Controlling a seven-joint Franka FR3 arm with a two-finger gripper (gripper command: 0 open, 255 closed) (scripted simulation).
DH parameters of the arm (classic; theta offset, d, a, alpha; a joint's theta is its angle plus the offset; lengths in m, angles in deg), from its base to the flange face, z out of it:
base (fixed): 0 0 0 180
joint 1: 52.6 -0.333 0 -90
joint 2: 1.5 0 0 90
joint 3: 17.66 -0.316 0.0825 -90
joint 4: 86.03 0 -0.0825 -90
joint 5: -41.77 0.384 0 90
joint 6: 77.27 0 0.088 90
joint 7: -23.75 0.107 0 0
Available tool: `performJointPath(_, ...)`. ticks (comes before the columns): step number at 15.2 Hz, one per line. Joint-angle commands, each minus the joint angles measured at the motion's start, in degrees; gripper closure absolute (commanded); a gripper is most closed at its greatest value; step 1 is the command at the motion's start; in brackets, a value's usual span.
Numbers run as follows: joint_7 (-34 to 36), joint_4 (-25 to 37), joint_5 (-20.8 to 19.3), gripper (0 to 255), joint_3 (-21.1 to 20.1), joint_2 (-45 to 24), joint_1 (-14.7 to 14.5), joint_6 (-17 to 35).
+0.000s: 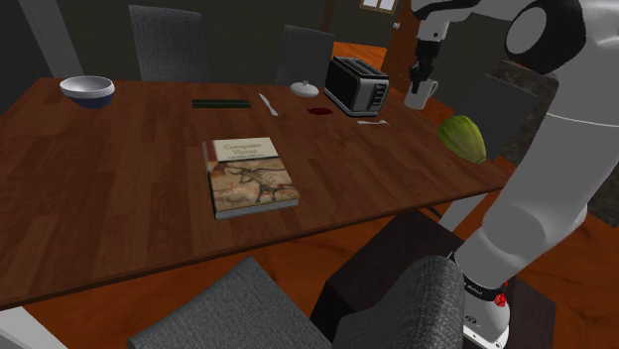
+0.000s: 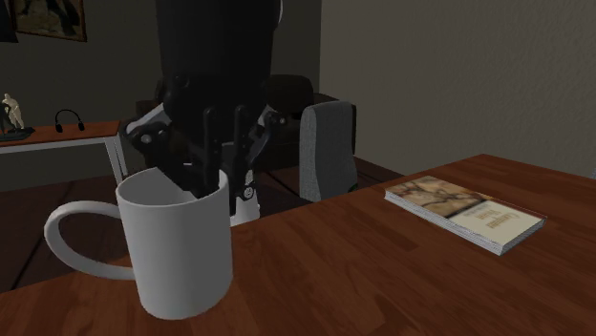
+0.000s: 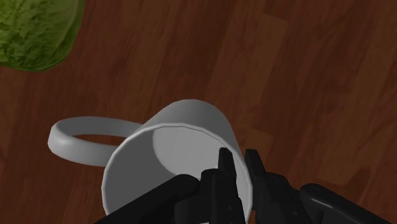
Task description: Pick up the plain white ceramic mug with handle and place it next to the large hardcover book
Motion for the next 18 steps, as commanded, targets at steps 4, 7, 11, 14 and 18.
performJointPath(4,7.0,-10.8,-3.0,255,-2.1,9.0,-4.8,2.0)
performJointPath(7,11.3,-16.2,-4.2,255,-3.8,13.8,-7.1,2.6)
performJointPath(11,17.1,-22.4,-5.1,255,-6.6,19.4,-9.7,3.0)
performJointPath(14,21.4,-26.2,-5.2,255,-9.0,22.9,-11.5,3.0)
performJointPath(18,27.0,-30.4,-4.6,255,-12.3,26.9,-13.7,2.9)
